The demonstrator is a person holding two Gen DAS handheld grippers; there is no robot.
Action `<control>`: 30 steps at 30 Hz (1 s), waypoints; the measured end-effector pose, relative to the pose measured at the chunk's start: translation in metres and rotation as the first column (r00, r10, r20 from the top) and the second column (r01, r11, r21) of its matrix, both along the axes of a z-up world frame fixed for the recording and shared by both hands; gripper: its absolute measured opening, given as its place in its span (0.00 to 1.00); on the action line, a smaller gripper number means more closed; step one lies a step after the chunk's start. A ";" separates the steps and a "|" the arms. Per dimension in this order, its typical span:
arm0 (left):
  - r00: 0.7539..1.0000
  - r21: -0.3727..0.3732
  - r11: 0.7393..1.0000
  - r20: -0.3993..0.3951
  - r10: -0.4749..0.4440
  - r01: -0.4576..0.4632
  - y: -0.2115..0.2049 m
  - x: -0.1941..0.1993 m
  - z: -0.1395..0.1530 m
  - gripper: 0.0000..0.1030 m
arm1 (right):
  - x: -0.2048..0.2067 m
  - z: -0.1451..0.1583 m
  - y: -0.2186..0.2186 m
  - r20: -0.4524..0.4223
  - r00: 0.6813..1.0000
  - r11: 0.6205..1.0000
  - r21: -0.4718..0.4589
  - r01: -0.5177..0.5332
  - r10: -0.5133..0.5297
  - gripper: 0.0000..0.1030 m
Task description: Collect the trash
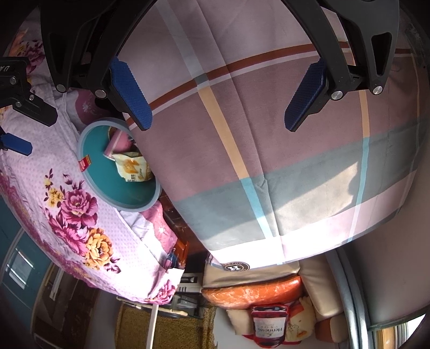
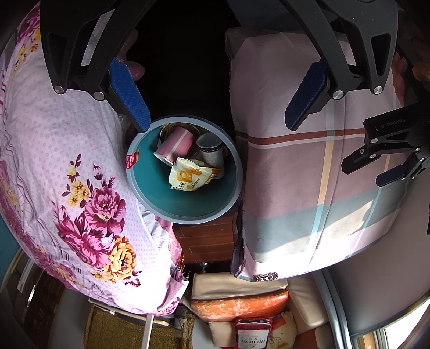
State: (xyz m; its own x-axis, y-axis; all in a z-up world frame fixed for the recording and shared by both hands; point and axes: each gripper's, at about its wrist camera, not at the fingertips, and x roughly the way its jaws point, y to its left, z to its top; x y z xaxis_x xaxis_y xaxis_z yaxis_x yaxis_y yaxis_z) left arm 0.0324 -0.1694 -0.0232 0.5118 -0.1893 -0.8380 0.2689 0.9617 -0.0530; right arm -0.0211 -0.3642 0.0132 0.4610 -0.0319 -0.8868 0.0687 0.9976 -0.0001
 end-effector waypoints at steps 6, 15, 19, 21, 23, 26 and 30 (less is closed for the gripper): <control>1.000 0.005 1.000 -0.004 0.028 -0.028 0.004 0.002 -0.006 0.96 | 0.004 -0.008 0.000 -0.019 1.000 1.000 -0.001 0.005 -0.005 0.93; 0.999 0.026 0.999 0.018 0.032 -0.032 0.002 0.003 -0.007 0.96 | 0.010 -0.015 -0.002 -0.037 0.999 1.000 -0.002 0.012 -0.012 0.93; 0.999 0.028 0.999 0.021 0.032 -0.032 0.001 0.003 -0.007 0.96 | 0.012 -0.018 -0.004 -0.041 0.999 1.000 0.001 0.021 -0.021 0.93; 0.999 0.028 0.999 0.020 0.031 -0.031 0.001 0.003 -0.007 0.96 | 0.012 -0.019 -0.005 -0.044 0.999 1.000 0.001 0.022 -0.022 0.93; 0.999 0.033 0.999 0.018 0.030 -0.031 0.001 0.004 -0.009 0.96 | 0.012 -0.022 -0.006 -0.049 0.999 1.000 0.001 0.023 -0.023 0.93; 0.999 0.038 0.999 0.018 0.029 -0.030 0.001 0.005 -0.012 0.96 | 0.013 -0.025 -0.006 -0.055 0.998 1.000 0.002 0.025 -0.025 0.93; 0.999 0.041 0.999 0.019 0.031 -0.032 0.002 0.006 -0.014 0.96 | 0.013 -0.028 -0.008 -0.062 0.998 1.000 0.004 0.028 -0.027 0.93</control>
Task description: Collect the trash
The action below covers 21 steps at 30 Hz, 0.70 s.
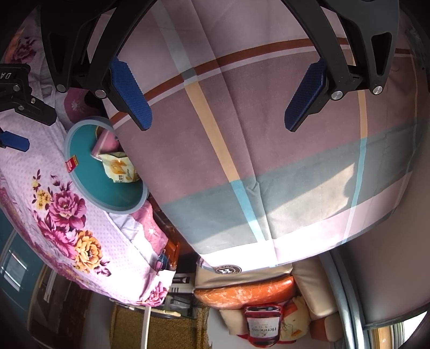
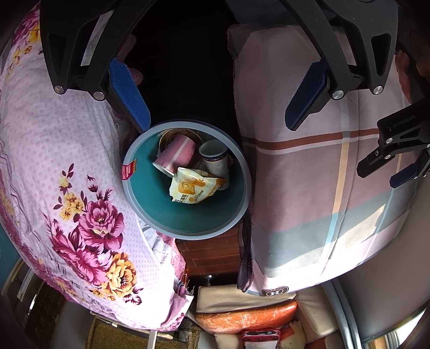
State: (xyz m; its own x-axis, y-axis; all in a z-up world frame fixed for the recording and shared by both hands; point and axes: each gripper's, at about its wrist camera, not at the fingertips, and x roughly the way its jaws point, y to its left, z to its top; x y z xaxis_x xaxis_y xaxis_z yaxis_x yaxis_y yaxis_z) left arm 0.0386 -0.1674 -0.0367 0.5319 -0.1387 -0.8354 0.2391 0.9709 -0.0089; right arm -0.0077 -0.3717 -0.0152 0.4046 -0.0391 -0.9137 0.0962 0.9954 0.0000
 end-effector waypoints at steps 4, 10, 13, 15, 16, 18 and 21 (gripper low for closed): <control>1.000 0.002 1.000 0.000 -0.002 0.002 0.000 0.000 -0.001 0.96 | 0.001 -0.002 0.000 -0.004 1.000 1.000 0.003 0.001 -0.001 0.93; 1.000 0.003 1.000 -0.003 0.005 -0.005 0.003 0.001 -0.005 0.96 | 0.002 -0.006 0.000 -0.013 1.000 1.000 0.004 0.001 -0.001 0.93; 1.000 0.005 1.000 -0.004 0.007 -0.007 0.003 0.001 -0.007 0.96 | 0.002 -0.007 0.000 -0.015 1.000 1.000 0.004 0.002 -0.002 0.93; 1.000 0.007 1.000 -0.003 0.007 -0.007 0.003 0.000 -0.007 0.96 | 0.002 -0.008 0.000 -0.017 1.000 1.000 0.005 0.002 -0.002 0.93; 1.000 0.007 1.000 -0.003 0.007 -0.007 0.003 0.001 -0.007 0.96 | 0.002 -0.008 0.000 -0.019 1.000 1.000 0.005 0.002 -0.002 0.93; 1.000 0.004 1.000 -0.004 0.007 -0.007 0.004 0.001 -0.007 0.96 | 0.002 -0.009 0.001 -0.020 1.000 1.000 0.004 0.001 -0.001 0.93; 1.000 0.004 1.000 -0.004 0.007 -0.007 0.004 0.001 -0.007 0.96 | 0.002 -0.009 0.001 -0.022 1.000 1.000 0.002 0.000 0.000 0.93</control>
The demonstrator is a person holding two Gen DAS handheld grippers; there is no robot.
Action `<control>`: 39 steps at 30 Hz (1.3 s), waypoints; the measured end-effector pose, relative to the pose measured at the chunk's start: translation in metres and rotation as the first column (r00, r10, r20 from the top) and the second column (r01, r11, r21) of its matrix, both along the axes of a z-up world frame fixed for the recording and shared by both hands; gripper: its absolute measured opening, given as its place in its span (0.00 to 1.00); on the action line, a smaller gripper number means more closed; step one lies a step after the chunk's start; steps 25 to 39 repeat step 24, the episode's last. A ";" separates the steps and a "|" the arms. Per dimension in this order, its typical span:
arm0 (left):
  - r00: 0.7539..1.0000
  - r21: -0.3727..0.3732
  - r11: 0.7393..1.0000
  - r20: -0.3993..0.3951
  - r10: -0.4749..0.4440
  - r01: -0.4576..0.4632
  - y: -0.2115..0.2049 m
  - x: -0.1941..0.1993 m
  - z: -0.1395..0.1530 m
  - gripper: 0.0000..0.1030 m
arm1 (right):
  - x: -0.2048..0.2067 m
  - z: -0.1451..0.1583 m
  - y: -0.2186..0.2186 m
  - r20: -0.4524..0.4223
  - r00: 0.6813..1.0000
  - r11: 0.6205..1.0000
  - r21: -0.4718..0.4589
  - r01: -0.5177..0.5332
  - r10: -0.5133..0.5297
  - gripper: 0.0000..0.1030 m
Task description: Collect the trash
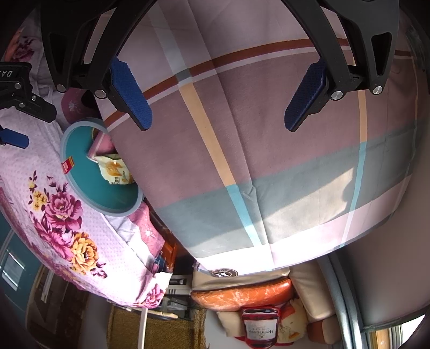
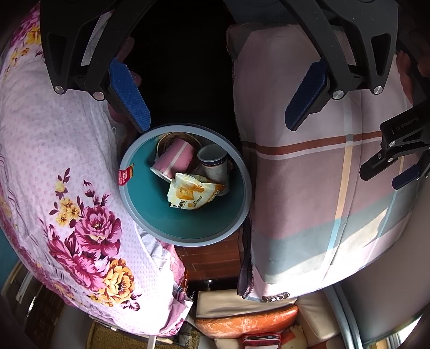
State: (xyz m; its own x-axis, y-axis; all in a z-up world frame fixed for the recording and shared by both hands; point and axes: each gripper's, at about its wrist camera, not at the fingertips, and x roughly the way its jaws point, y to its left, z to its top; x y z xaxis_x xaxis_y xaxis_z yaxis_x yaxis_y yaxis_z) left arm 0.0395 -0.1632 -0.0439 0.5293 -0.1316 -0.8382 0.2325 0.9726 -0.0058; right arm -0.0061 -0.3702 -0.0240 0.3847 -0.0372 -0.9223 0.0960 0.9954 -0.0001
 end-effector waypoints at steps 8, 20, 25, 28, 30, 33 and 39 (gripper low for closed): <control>1.000 -0.001 1.000 0.001 -0.002 0.002 0.000 0.000 0.001 0.96 | -0.001 0.005 0.000 0.006 1.000 1.000 -0.009 -0.002 0.002 0.93; 1.000 -0.010 1.000 -0.002 0.018 -0.018 -0.001 -0.004 0.004 0.96 | -0.003 0.009 0.001 0.012 1.000 1.000 -0.021 -0.004 0.004 0.93; 1.000 -0.006 1.000 -0.004 0.021 -0.021 -0.003 -0.007 0.004 0.96 | -0.003 0.009 0.001 0.011 1.000 1.000 -0.021 -0.003 0.004 0.93; 1.000 -0.006 1.000 -0.004 0.021 -0.021 -0.003 -0.007 0.004 0.96 | -0.003 0.009 0.001 0.011 1.000 1.000 -0.021 -0.003 0.004 0.93; 1.000 -0.006 1.000 -0.004 0.021 -0.021 -0.003 -0.007 0.004 0.96 | -0.003 0.009 0.001 0.011 1.000 1.000 -0.021 -0.003 0.004 0.93; 1.000 -0.006 1.000 -0.004 0.021 -0.021 -0.003 -0.007 0.004 0.96 | -0.003 0.009 0.001 0.011 1.000 1.000 -0.021 -0.003 0.004 0.93; 1.000 -0.006 1.000 -0.004 0.021 -0.021 -0.003 -0.007 0.004 0.96 | -0.003 0.009 0.001 0.011 1.000 1.000 -0.021 -0.003 0.004 0.93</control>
